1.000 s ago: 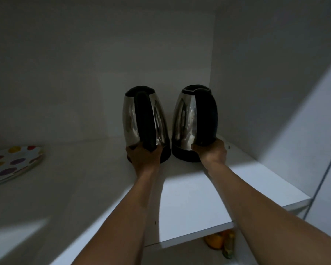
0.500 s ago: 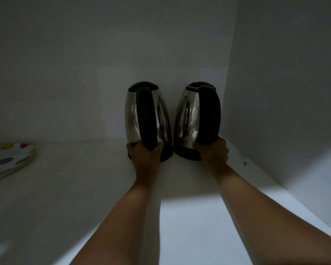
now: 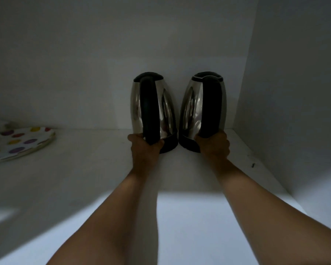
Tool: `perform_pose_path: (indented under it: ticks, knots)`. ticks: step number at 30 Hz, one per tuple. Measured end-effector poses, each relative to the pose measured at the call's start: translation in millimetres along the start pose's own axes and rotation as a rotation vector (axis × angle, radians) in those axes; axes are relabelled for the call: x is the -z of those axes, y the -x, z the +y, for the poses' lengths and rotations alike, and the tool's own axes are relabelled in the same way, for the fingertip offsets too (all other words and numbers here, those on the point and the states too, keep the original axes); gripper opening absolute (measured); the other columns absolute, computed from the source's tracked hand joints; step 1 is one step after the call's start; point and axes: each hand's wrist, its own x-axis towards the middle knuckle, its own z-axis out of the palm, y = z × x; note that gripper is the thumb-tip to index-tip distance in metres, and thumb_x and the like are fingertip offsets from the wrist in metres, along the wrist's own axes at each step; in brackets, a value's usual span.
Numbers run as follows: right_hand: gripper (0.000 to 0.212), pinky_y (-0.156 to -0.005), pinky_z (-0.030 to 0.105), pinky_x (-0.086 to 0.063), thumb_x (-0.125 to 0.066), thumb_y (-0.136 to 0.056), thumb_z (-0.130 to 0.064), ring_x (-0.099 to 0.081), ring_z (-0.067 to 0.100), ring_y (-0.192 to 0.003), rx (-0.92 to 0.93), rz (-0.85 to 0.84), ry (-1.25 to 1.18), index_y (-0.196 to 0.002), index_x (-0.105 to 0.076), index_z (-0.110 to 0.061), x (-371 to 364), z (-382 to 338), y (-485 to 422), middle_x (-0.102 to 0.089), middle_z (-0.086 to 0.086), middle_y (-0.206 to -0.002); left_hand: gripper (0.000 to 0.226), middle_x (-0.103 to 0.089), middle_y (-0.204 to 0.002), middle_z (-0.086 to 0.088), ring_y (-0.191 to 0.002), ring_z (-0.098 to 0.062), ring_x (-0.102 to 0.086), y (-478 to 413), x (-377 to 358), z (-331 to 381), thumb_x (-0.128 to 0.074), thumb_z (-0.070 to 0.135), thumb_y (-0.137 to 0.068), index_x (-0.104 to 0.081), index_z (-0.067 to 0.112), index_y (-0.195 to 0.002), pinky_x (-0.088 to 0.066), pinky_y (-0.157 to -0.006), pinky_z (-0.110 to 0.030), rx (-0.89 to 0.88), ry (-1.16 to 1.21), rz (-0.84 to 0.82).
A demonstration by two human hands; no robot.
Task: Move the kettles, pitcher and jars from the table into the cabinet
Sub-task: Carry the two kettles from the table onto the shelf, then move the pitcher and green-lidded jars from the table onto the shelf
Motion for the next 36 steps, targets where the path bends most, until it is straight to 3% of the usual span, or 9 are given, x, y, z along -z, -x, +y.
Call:
perform_pose_path:
  ticks: [4,9,11,13,17,20,23,28,36]
  knots:
    - [0.093,-0.104,0.043,-0.044,-0.081,-0.079,-0.022,-0.049,0.04,-0.129,-0.031,-0.076,-0.053,-0.146,-0.02,0.001,13,15,13,-0.048,0.025,-0.142,0.061,-0.057,-0.128,-0.018,-0.112,-0.035,-0.06,15,18,-7,-0.072,0.017,-0.086,-0.027,0.003,-0.125,-0.043,-0.079,-0.03,0.045,-0.136,-0.076]
    - [0.1,-0.106,0.043,-0.04,-0.071,-0.088,-0.021,-0.045,0.042,-0.133,-0.054,-0.117,-0.088,-0.154,0.002,-0.001,28,16,47,-0.039,0.026,-0.15,0.059,-0.057,-0.131,-0.018,-0.119,-0.037,-0.058,43,33,3,-0.066,0.029,-0.089,-0.035,0.005,-0.133,-0.048,-0.092,-0.038,-0.043,-0.333,-0.129]
    - [0.093,-0.107,0.046,-0.041,-0.067,-0.091,-0.024,-0.046,0.044,-0.131,-0.041,-0.109,-0.049,-0.155,-0.002,-0.004,32,6,69,-0.04,0.027,-0.148,0.062,-0.048,-0.14,-0.018,-0.132,-0.037,-0.046,58,45,10,-0.062,0.03,-0.09,-0.033,0.007,-0.14,-0.042,-0.105,-0.047,-0.148,-0.468,-0.114]
    - [0.082,-0.105,0.045,-0.041,-0.062,-0.094,-0.027,-0.047,0.044,-0.13,0.031,-0.104,0.031,-0.155,-0.011,-0.006,37,-7,97,-0.039,0.025,-0.149,0.07,-0.026,-0.157,-0.019,-0.147,-0.037,-0.022,77,68,20,-0.054,0.034,-0.095,-0.02,0.01,-0.152,-0.026,-0.115,-0.059,-0.257,-0.688,-0.092]
    - [0.058,-0.097,0.05,-0.043,-0.057,-0.095,-0.036,-0.047,0.047,-0.125,0.364,-0.07,0.209,-0.14,-0.04,-0.005,49,-46,164,-0.045,0.027,-0.138,0.076,0.009,-0.166,-0.013,-0.153,-0.033,0.011,123,140,52,-0.039,0.047,-0.1,0.0,0.015,-0.158,-0.002,-0.115,-0.068,-0.424,-0.98,0.035]
    - [0.059,-0.109,0.053,-0.033,-0.045,-0.098,-0.048,-0.031,0.043,-0.139,0.494,-0.102,0.256,-0.145,-0.036,-0.014,56,-79,232,-0.031,0.019,-0.154,0.079,0.019,-0.165,-0.012,-0.151,-0.033,0.019,165,204,65,-0.031,0.054,-0.1,0.007,0.017,-0.157,0.005,-0.113,-0.07,-0.457,-1.079,0.128]
    - [0.066,-0.118,0.057,-0.019,-0.036,-0.098,-0.054,-0.012,0.04,-0.149,0.648,-0.191,0.258,-0.155,-0.019,-0.026,54,-107,306,-0.01,0.009,-0.166,0.079,0.021,-0.164,-0.011,-0.15,-0.033,0.021,208,272,65,-0.026,0.058,-0.099,0.011,0.019,-0.157,0.007,-0.112,-0.07,-0.426,-1.131,0.229]
    - [0.065,-0.118,0.061,-0.011,-0.03,-0.099,-0.058,-0.004,0.039,-0.151,0.827,-0.373,0.2,-0.156,-0.012,-0.035,36,-145,439,-0.002,0.004,-0.167,0.079,0.019,-0.165,-0.01,-0.151,-0.033,0.02,279,399,50,-0.026,0.06,-0.098,0.01,0.021,-0.157,0.006,-0.111,-0.072,-0.295,-1.189,0.414]
    - [0.066,-0.118,0.063,-0.008,-0.028,-0.099,-0.059,-0.002,0.039,-0.152,1.054,-0.78,0.138,-0.157,-0.008,-0.035,-18,-175,665,0.004,0.004,-0.167,0.08,0.018,-0.165,-0.011,-0.151,-0.038,0.018,423,598,-11,-0.026,0.061,-0.098,0.01,0.021,-0.158,0.007,-0.111,-0.072,0.183,-1.256,0.663]
